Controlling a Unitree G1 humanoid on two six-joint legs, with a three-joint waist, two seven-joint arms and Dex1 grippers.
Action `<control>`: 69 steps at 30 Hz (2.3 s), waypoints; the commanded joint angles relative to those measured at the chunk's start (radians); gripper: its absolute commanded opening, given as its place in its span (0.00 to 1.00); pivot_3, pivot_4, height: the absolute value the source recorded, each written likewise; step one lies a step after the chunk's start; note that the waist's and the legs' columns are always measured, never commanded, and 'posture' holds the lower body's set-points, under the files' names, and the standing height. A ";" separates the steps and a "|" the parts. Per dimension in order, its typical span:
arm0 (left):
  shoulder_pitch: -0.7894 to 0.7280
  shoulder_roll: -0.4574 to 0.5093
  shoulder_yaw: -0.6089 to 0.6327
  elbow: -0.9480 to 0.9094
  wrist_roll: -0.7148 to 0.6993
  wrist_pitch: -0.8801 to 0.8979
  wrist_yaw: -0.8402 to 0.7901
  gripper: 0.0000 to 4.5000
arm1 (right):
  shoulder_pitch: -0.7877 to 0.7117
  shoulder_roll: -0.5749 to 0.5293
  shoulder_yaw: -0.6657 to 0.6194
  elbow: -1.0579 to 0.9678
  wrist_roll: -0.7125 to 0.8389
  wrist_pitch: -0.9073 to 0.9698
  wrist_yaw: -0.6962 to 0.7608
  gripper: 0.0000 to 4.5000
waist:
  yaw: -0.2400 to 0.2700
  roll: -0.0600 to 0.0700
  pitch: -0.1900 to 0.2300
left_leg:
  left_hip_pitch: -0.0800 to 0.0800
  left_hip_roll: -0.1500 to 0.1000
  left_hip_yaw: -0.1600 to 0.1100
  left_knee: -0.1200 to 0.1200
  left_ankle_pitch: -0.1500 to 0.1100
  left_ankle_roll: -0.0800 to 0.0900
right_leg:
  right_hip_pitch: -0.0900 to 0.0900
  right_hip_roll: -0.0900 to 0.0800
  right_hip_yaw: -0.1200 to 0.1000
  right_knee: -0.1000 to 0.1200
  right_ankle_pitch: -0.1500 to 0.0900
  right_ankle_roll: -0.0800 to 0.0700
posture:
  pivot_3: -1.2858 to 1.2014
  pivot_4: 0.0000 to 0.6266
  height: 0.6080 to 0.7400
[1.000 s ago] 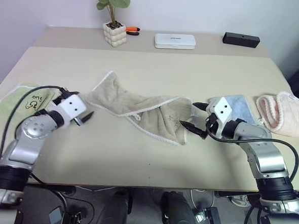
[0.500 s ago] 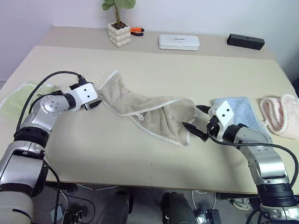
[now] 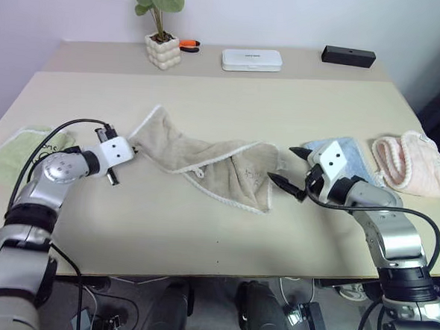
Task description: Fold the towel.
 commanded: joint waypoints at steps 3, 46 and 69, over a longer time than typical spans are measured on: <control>0.303 0.084 0.188 -0.600 -0.276 0.377 -0.091 0.01 | -0.030 -0.015 -0.012 0.012 -0.003 -0.040 0.023 1.00 | -0.001 0.000 0.000 | -0.001 0.001 0.000 0.000 0.000 0.000 | -0.001 -0.001 0.002 -0.001 0.000 0.000 | 0.52 0.24 1.00; 0.321 0.006 0.285 -0.582 -0.193 0.431 0.066 0.00 | -0.764 0.085 0.065 1.097 -0.277 -0.346 -0.021 0.01 | 0.027 0.003 0.002 | 0.001 0.000 0.020 -0.009 0.001 -0.002 | -0.013 0.002 0.015 0.001 0.002 -0.001 | 0.52 0.24 1.00; 0.345 0.159 0.572 -0.490 -0.389 0.482 -0.085 0.00 | -0.295 -0.188 0.036 0.076 0.052 -0.054 0.401 0.01 | -0.030 -0.003 0.003 | -0.013 0.002 0.030 -0.005 -0.003 0.001 | -0.034 -0.001 0.019 0.001 0.010 0.001 | 0.52 0.24 1.00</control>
